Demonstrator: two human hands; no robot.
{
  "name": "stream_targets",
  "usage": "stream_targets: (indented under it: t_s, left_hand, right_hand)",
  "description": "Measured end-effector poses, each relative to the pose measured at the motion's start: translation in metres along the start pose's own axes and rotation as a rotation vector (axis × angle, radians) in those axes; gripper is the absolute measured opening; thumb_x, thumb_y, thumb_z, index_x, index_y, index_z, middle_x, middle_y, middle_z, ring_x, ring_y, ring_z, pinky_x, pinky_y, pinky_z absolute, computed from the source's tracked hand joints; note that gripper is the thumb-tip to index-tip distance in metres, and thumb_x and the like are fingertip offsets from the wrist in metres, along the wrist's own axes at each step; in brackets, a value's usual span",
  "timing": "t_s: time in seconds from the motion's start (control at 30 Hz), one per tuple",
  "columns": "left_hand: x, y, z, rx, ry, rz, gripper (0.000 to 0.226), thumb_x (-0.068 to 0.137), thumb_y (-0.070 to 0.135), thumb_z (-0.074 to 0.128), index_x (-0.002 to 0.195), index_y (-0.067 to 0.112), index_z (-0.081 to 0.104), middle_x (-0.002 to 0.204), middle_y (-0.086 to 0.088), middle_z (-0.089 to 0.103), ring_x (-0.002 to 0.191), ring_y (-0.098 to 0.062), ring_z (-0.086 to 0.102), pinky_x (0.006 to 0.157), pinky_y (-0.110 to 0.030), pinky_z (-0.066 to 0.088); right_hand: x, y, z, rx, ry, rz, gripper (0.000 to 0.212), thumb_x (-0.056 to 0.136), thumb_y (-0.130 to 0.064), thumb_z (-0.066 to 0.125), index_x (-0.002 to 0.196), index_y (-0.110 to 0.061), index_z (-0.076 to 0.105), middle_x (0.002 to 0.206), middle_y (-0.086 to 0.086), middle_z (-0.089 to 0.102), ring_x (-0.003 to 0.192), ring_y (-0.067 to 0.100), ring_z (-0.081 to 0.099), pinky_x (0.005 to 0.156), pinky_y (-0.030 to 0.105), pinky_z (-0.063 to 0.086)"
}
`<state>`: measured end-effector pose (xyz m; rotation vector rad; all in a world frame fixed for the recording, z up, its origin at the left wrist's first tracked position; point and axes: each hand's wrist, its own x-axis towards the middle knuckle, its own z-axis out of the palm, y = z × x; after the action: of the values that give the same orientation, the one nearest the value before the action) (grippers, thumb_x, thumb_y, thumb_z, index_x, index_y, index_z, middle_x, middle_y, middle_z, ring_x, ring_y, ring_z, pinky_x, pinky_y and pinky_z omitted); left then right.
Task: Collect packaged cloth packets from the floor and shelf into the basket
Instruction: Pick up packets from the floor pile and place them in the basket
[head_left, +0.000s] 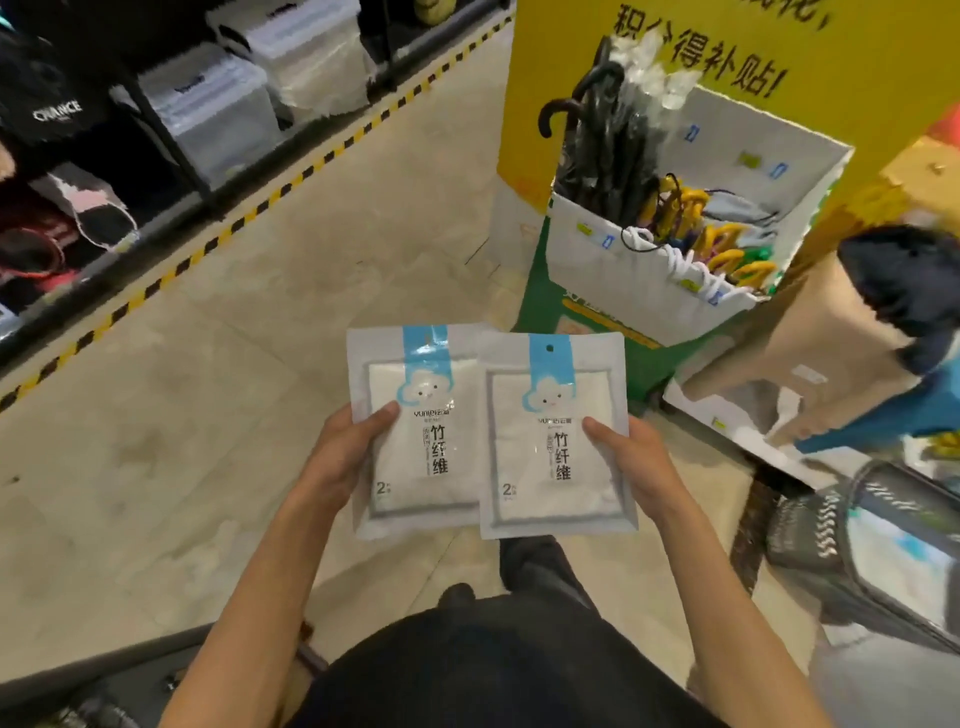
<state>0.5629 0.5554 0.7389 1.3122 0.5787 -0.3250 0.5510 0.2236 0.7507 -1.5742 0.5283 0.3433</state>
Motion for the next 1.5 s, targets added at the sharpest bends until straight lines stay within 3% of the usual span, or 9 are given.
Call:
stream_targets:
  t_s: [0.1,0.27,0.43,0.6,0.7,0.87,1.2,1.37,1.5]
  left_hand:
    - [-0.009,-0.011,0.015,0.058,-0.073,-0.003,0.014,0.094,0.008,0.064,0.107,0.007,0.069,0.1,-0.009,0.077,0.09,-0.025,0.073,0.084,-0.036,0.06]
    - [-0.022,-0.032,0.05,0.183,-0.2,-0.025,0.012,0.096,0.007,0.062,0.105,0.007,0.07,0.095,-0.007,0.078,0.081,-0.018,0.075,0.068,-0.027,0.061]
    - [-0.029,-0.051,0.095,0.317,-0.294,-0.059,0.014,0.096,0.01,0.064,0.107,0.005,0.071,0.098,-0.01,0.077,0.087,-0.023,0.075,0.08,-0.035,0.06]
    - [-0.042,-0.072,0.167,0.418,-0.433,-0.088,0.011,0.097,0.007,0.061,0.104,0.003,0.069,0.089,-0.007,0.078,0.076,-0.017,0.075,0.063,-0.027,0.06]
    - [-0.053,-0.098,0.212,0.476,-0.481,-0.093,0.01,0.095,0.009,0.065,0.103,0.006,0.07,0.097,-0.011,0.077,0.083,-0.022,0.076,0.068,-0.033,0.061]
    - [-0.091,-0.149,0.288,0.532,-0.563,-0.117,0.014,0.095,0.014,0.066,0.106,0.007,0.069,0.097,-0.012,0.078,0.087,-0.028,0.076,0.064,-0.033,0.061]
    - [-0.153,-0.226,0.434,0.588,-0.666,-0.154,0.025,0.096,0.017,0.065,0.116,0.002,0.066,0.106,-0.016,0.075,0.099,-0.034,0.073,0.088,-0.048,0.058]
    - [-0.184,-0.247,0.506,0.652,-0.771,-0.152,0.026,0.096,0.022,0.067,0.117,0.007,0.067,0.11,-0.014,0.075,0.1,-0.032,0.073,0.092,-0.05,0.056]
    - [-0.197,-0.263,0.564,0.683,-0.821,-0.184,0.034,0.095,0.026,0.067,0.123,0.006,0.066,0.112,-0.013,0.075,0.102,-0.032,0.073,0.093,-0.051,0.055]
  right_hand:
    - [-0.035,0.027,-0.022,0.073,0.112,0.017,0.027,0.09,-0.02,0.072,0.114,-0.009,0.069,0.099,0.006,0.077,0.088,0.025,0.075,0.067,0.032,0.06]
    - [-0.084,0.067,-0.06,0.193,0.26,0.024,0.025,0.09,-0.018,0.071,0.113,-0.008,0.069,0.098,0.008,0.077,0.086,0.024,0.075,0.063,0.029,0.06]
    - [-0.132,0.109,-0.108,0.329,0.414,0.013,0.027,0.092,-0.018,0.07,0.117,-0.009,0.068,0.104,0.01,0.076,0.092,0.025,0.075,0.069,0.033,0.062]
    - [-0.182,0.146,-0.161,0.43,0.568,-0.01,0.024,0.091,-0.016,0.07,0.114,-0.009,0.069,0.101,0.009,0.077,0.092,0.026,0.075,0.075,0.037,0.062]
    - [-0.209,0.173,-0.201,0.469,0.636,0.018,0.029,0.09,-0.02,0.072,0.116,-0.008,0.069,0.104,0.009,0.076,0.094,0.026,0.074,0.084,0.043,0.06]
    - [-0.251,0.22,-0.273,0.513,0.741,0.082,0.027,0.086,-0.024,0.076,0.107,-0.009,0.071,0.1,0.009,0.077,0.09,0.025,0.075,0.075,0.035,0.06]
    - [-0.333,0.282,-0.412,0.604,0.839,0.126,0.024,0.087,-0.022,0.075,0.106,-0.008,0.07,0.097,0.009,0.077,0.086,0.024,0.075,0.065,0.031,0.061]
    - [-0.361,0.294,-0.473,0.641,0.894,0.162,0.037,0.083,-0.027,0.078,0.111,-0.005,0.068,0.101,0.01,0.077,0.095,0.029,0.073,0.089,0.047,0.058]
    - [-0.365,0.296,-0.515,0.662,0.928,0.152,0.042,0.081,-0.028,0.079,0.113,-0.004,0.068,0.103,0.01,0.076,0.096,0.029,0.073,0.092,0.05,0.056]
